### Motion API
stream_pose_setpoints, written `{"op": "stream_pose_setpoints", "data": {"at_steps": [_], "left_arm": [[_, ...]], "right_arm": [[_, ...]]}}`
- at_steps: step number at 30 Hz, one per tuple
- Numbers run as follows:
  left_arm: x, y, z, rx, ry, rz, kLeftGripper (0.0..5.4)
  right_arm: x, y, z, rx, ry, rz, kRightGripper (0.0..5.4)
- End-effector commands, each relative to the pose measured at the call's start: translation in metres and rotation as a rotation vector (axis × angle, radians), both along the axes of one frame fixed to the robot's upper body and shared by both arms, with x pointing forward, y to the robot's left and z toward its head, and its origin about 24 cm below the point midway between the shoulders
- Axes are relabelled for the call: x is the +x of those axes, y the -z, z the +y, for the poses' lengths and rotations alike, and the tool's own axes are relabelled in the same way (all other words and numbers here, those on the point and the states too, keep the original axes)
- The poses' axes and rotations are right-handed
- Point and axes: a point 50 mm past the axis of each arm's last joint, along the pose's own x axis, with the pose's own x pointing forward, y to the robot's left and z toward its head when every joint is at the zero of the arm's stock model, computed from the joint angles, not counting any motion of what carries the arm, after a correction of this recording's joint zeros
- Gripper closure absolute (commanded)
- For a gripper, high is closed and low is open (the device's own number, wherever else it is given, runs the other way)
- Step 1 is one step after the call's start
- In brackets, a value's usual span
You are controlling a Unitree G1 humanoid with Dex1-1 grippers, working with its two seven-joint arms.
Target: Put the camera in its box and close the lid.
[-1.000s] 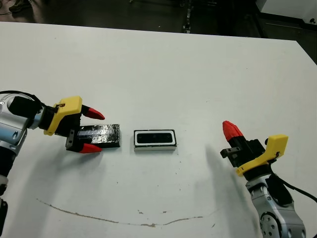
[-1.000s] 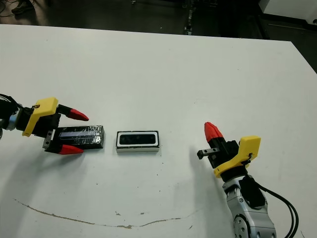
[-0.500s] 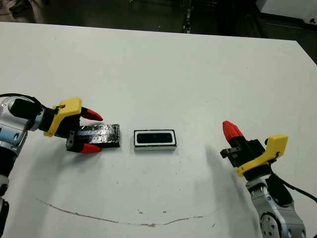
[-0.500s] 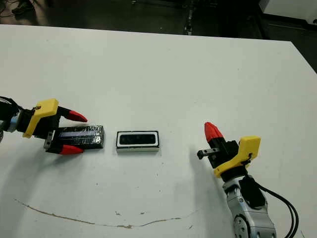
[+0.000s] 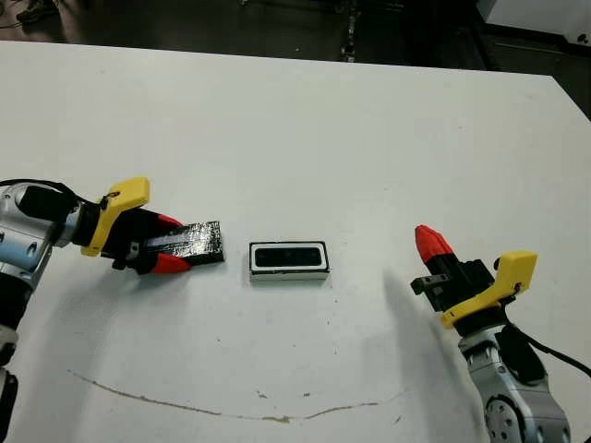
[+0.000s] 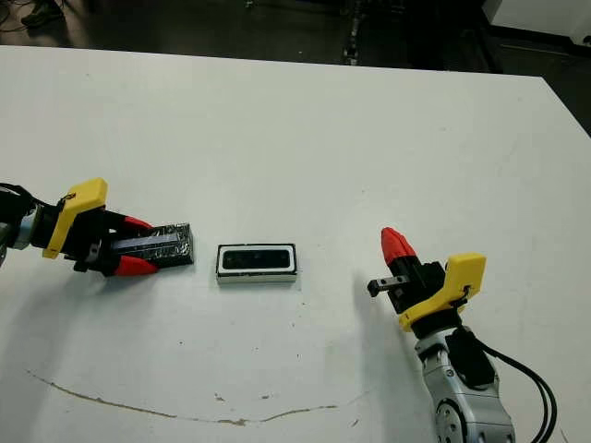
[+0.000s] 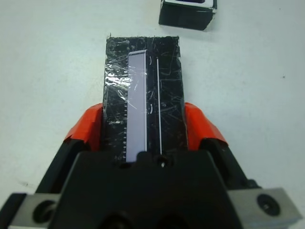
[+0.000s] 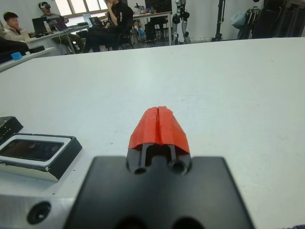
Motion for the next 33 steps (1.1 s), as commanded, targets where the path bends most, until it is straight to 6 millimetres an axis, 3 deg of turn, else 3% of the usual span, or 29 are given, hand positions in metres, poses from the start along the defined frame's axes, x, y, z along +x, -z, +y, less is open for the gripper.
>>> {"op": "stream_pose_setpoints", "data": {"at_steps": [1,12,18,33], "left_arm": [[-0.003,0.007,0.003,-0.027,-0.019,0.051,2.24],[0.001,-0.011,0.005,-0.158,-0.104,-0.056,2.24],[0.002,-0.016,-0.003,-0.257,-0.123,-0.069,2.24],[0.011,0.009,-0.043,-0.428,0.008,0.000,2.24]], "right_arm": [[-0.001,0.002,-0.003,-0.010,0.004,0.011,5.40],[-0.001,0.003,-0.002,-0.011,0.000,0.016,5.40],[-0.002,0.004,-0.002,-0.014,0.002,0.021,5.40],[-0.002,0.003,0.000,-0.011,0.003,0.031,5.40]]}}
